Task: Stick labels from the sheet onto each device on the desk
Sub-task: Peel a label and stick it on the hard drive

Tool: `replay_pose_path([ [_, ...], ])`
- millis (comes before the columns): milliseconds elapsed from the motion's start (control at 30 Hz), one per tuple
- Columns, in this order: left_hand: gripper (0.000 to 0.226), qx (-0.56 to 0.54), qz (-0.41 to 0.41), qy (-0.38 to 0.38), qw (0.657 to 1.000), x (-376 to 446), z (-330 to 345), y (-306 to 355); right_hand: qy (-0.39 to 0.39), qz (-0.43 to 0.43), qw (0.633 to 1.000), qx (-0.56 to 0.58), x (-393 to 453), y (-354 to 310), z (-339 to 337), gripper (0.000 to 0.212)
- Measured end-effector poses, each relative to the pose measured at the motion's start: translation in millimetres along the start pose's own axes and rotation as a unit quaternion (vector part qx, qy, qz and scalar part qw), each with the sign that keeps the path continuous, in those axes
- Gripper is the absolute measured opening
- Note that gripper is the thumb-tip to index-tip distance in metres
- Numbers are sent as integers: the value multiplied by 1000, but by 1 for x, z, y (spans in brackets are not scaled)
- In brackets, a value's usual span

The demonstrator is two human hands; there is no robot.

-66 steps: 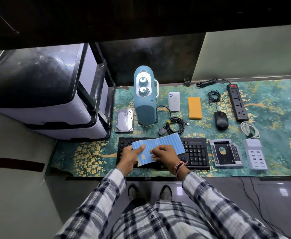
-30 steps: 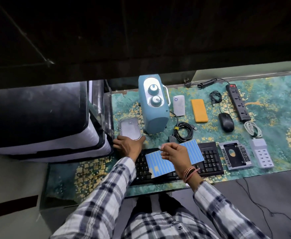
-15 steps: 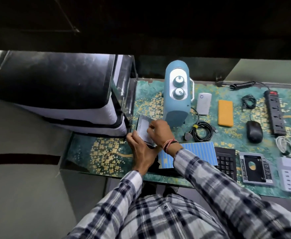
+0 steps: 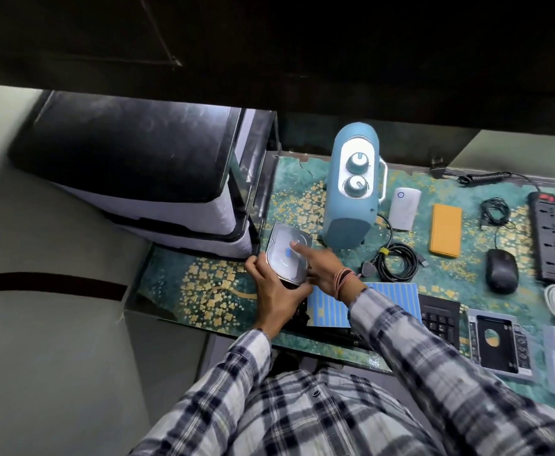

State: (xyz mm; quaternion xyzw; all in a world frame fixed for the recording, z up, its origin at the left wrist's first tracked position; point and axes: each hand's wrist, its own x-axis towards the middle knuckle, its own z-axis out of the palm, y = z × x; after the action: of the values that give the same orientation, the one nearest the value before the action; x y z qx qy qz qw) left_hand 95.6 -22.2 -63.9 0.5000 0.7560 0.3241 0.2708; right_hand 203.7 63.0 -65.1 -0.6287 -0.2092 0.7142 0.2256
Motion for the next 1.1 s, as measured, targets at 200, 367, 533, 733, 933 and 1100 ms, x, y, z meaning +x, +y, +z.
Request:
replay_pose_path([
  [200, 101, -30, 9, -31, 999, 3, 2, -8, -47, 13, 992, 119, -2, 6, 2, 41],
  [367, 98, -168, -72, -125, 975, 5, -12, -17, -74, 11, 993, 88, -3, 11, -5, 39],
  [533, 47, -365, -209, -157, 893, 14, -27, -22, -51, 0, 995, 86, -1, 12, -13, 38],
  [733, 43, -415, -291, -96, 857, 38, -19, -21, -51, -26, 996, 63, -9, 19, -27, 10],
  [933, 49, -392, -319, -59, 861, 74, 6, -16, 6, -38, 998, 42, -18, 45, -65, 6],
  [1100, 49, -368, -339, -49, 865, 101, 29, -20, 56, -36, 997, 41, -37, 63, -94, 8],
])
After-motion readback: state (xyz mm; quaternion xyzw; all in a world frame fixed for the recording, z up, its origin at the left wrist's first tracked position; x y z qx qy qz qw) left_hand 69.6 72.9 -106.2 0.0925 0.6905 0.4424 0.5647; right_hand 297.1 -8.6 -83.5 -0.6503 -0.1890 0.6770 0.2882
